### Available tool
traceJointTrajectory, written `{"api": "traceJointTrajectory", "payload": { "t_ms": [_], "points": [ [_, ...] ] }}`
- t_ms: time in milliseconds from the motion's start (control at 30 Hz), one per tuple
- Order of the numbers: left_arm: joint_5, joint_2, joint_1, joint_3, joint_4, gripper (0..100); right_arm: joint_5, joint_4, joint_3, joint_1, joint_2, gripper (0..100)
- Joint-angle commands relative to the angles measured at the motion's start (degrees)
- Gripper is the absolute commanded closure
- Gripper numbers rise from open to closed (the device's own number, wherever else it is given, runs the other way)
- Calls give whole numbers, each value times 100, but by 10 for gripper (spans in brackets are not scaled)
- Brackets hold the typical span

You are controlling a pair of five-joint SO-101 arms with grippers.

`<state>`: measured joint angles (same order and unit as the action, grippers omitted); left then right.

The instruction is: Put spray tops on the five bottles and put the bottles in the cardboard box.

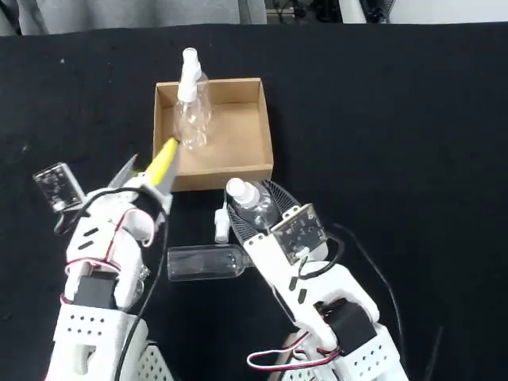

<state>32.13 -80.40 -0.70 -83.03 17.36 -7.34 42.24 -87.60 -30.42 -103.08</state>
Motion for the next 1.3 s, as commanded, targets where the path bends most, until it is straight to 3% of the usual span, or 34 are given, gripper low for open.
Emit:
{"api": "traceJointTrajectory", "payload": {
  "t_ms": [0,367,633,1033,1267],
  "points": [
    [-44,-88,646,-189,35,752,149,9,92,123,-593,907],
    [18,-88,1516,-866,0,752,141,-158,251,132,-541,906],
    [782,-88,2070,-998,0,752,149,-167,945,114,-435,906],
    [932,-88,2369,-980,-9,752,167,-1169,2167,114,1938,906],
    [932,-88,2369,-998,-9,752,756,-1960,2589,44,3301,903]
  ]
}}
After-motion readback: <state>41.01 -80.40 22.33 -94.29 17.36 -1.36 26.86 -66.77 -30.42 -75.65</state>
